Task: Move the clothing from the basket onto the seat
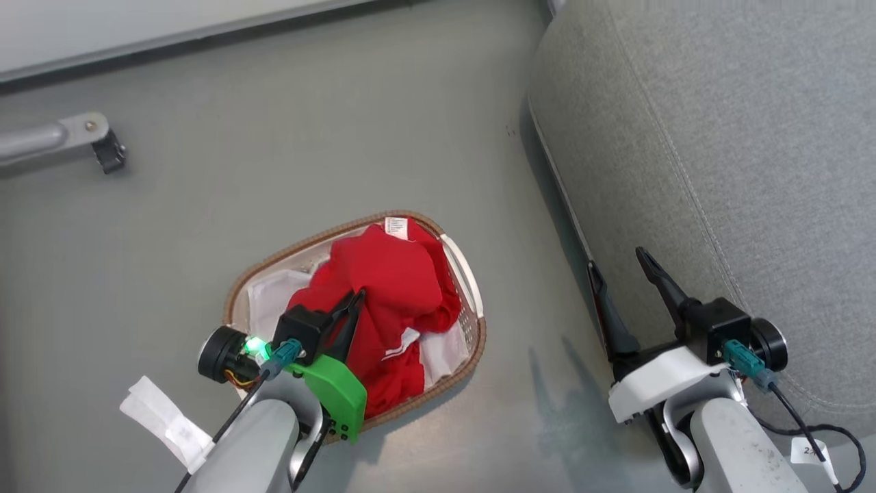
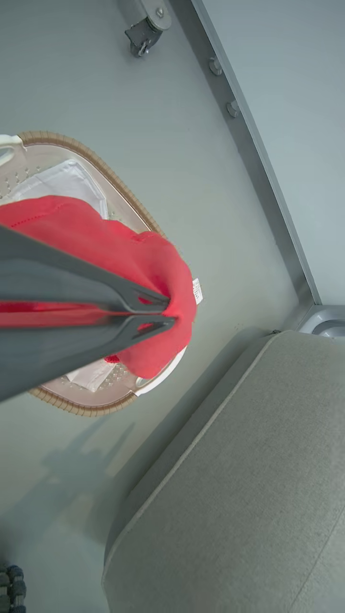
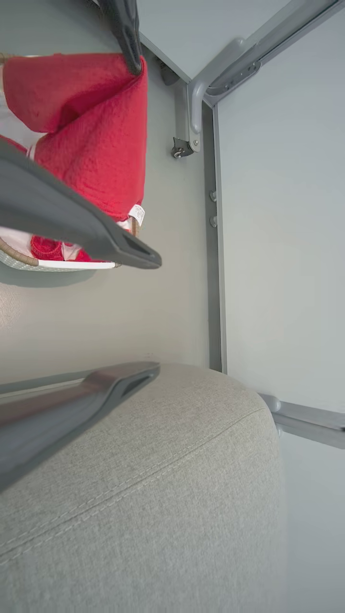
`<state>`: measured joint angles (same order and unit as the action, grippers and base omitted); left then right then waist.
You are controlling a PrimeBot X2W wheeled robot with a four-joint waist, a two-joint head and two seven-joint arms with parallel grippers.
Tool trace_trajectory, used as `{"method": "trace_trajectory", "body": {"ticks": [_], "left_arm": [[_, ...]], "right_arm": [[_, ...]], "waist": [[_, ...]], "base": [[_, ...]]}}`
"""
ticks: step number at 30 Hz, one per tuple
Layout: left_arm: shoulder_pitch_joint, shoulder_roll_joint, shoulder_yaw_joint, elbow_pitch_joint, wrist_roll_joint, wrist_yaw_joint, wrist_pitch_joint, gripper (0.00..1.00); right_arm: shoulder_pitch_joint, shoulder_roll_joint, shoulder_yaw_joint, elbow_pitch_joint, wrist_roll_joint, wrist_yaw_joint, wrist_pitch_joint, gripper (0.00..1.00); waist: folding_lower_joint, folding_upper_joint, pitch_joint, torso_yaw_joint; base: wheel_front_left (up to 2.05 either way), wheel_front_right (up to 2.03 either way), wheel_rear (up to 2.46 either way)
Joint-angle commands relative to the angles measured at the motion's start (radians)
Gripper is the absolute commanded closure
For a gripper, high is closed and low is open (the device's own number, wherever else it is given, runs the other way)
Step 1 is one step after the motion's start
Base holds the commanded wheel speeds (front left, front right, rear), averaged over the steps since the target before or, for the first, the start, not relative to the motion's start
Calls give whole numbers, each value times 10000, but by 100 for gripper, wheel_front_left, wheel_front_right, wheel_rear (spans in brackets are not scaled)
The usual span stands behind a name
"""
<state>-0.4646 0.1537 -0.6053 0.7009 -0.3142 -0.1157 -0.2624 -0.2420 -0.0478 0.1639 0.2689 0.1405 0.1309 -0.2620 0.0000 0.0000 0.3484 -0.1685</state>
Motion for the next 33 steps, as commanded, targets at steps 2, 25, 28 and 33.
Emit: {"method": "trace_trajectory", "body": {"ticks": [2,25,28,33], "left_arm": [[396,-131,276,-385,49,-65,-35,100],[513,-940,1613,-3935,-250,-168,-36,100],[478,-960,1497,-4146,-298,-170,-36,100],[548,-991,1279,-4312,-423,-172,-35,100]], "right_arm": [[408,-49,-68,90,-58,-3,-44,0],[1617,-48,260,333,101,-3,-44,0],[1535,-43,517,218,101,-3,-44,0],[914,-44,1616,-343,402,-3,-44,0]], "waist": [[0,0,-1477,565],[0,0,-3061,792],[0,0,-3076,828],[0,0,-3093,912]], "base": [[0,0,0],[0,0,0],[0,0,0],[0,0,0]]}}
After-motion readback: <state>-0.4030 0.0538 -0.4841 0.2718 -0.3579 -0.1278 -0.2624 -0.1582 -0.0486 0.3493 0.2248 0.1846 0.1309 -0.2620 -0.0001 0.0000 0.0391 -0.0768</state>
